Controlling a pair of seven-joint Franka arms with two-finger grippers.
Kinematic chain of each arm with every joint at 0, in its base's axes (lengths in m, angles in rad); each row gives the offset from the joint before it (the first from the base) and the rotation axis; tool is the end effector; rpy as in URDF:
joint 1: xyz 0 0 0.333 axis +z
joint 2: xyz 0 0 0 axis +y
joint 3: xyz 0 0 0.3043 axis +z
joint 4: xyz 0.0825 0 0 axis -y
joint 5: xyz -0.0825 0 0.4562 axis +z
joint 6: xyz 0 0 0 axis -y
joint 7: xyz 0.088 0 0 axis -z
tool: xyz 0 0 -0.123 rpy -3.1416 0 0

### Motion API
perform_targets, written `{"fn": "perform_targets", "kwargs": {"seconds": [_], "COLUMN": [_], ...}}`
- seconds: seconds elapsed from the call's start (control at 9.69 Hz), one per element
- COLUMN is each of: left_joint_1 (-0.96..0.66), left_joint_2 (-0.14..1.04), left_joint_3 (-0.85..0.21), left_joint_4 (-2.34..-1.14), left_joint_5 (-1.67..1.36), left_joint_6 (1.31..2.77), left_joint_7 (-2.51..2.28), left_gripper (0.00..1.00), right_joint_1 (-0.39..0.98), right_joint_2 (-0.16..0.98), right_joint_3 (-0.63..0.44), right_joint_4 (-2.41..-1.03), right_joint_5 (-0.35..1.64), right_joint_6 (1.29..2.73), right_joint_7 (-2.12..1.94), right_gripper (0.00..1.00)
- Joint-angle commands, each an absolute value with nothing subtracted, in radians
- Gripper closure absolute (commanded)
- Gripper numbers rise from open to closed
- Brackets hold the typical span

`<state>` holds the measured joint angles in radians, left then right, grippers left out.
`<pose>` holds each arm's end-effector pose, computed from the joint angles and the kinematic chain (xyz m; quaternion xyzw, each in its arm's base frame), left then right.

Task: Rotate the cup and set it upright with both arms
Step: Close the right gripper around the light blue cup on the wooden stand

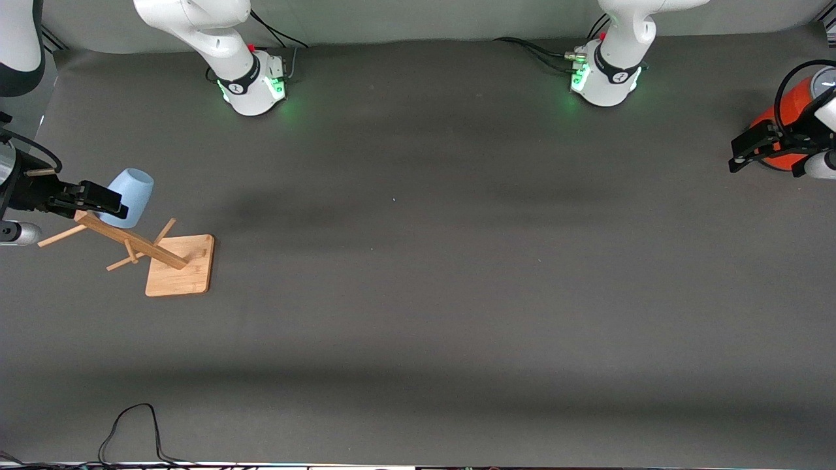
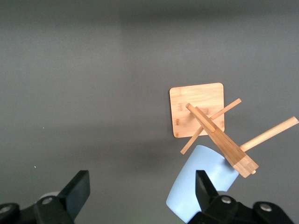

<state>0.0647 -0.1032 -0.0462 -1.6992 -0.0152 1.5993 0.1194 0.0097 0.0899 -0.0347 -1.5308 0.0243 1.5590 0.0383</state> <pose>0.5972 0.0081 0.5924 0.9987 -0.0501 0.0020 0.0051 0.6494 -0.0124 0.5602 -0.9990 0.0318 0.0309 0.0104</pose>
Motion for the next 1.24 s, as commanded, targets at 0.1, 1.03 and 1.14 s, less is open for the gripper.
{"fn": "perform_targets", "kwargs": {"seconds": [0.1, 1.03, 1.14], "left_joint_1": [0.069, 0.060, 0.058], "left_joint_2": [-0.092, -0.092, -0.092], "left_joint_3": [-0.051, -0.057, -0.057], "left_joint_4": [-1.671, -1.623, -1.623], "left_joint_5": [-0.003, -0.015, -0.015], "left_joint_6": [1.565, 1.520, 1.520], "left_joint_7": [0.109, 0.112, 0.112], "left_gripper": [0.00, 0.00, 0.00], "right_joint_1": [0.011, 0.014, 0.014], "right_joint_2": [0.087, 0.086, 0.066], "right_joint_3": [-0.040, -0.041, -0.040], "right_joint_4": [-1.531, -1.542, -1.564], "right_joint_5": [0.040, -0.001, -0.026], "right_joint_6": [1.559, 1.556, 1.545], "right_joint_7": [0.057, 0.052, 0.057], "right_gripper": [0.00, 0.00, 0.00]}}
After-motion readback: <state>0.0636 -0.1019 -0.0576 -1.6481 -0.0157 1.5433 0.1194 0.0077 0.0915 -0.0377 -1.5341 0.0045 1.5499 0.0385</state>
